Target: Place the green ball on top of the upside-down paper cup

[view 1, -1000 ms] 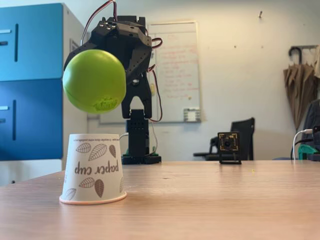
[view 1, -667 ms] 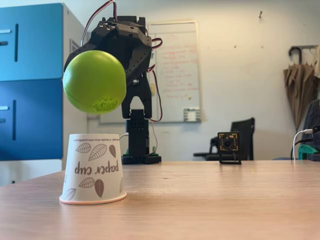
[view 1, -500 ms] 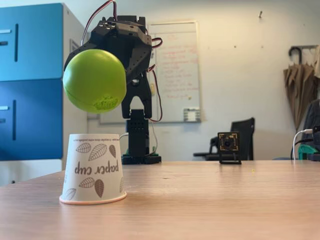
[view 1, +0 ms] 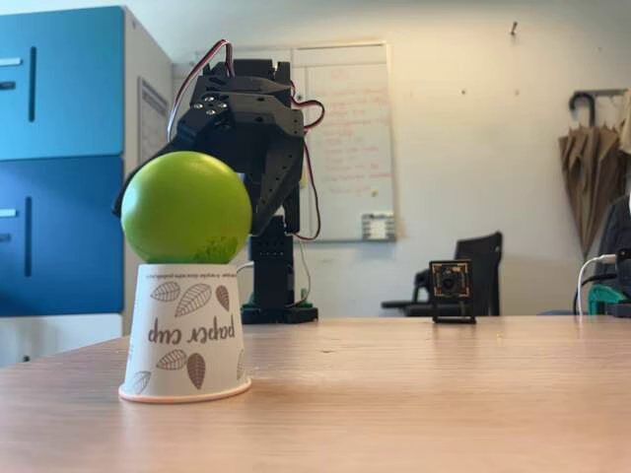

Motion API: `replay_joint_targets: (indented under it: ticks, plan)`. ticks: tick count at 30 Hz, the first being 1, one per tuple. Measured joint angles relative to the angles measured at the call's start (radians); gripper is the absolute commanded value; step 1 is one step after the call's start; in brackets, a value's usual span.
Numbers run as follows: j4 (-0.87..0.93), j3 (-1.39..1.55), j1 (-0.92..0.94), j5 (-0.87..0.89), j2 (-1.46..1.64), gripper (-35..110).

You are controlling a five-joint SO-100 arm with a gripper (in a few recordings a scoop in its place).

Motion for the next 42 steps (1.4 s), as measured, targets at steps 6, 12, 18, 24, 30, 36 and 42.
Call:
replay_joint_targets:
  ticks: [6,12,18,24,30,36,42]
  plan:
    - [0.067,0.426,0.021,-0.015,0.417,0]
    - [0.331,0.781,0.025,-0.02,0.799,0]
    - [0.558,1.039,0.014,-0.02,1.074,0]
    - [0.669,1.204,-0.015,-0.021,1.204,0]
    - [0.776,1.281,-0.038,-0.048,1.319,0]
    - [0.851,1.284,-0.037,-0.057,1.362,0]
    - [0.854,1.284,-0.041,-0.057,1.362,0]
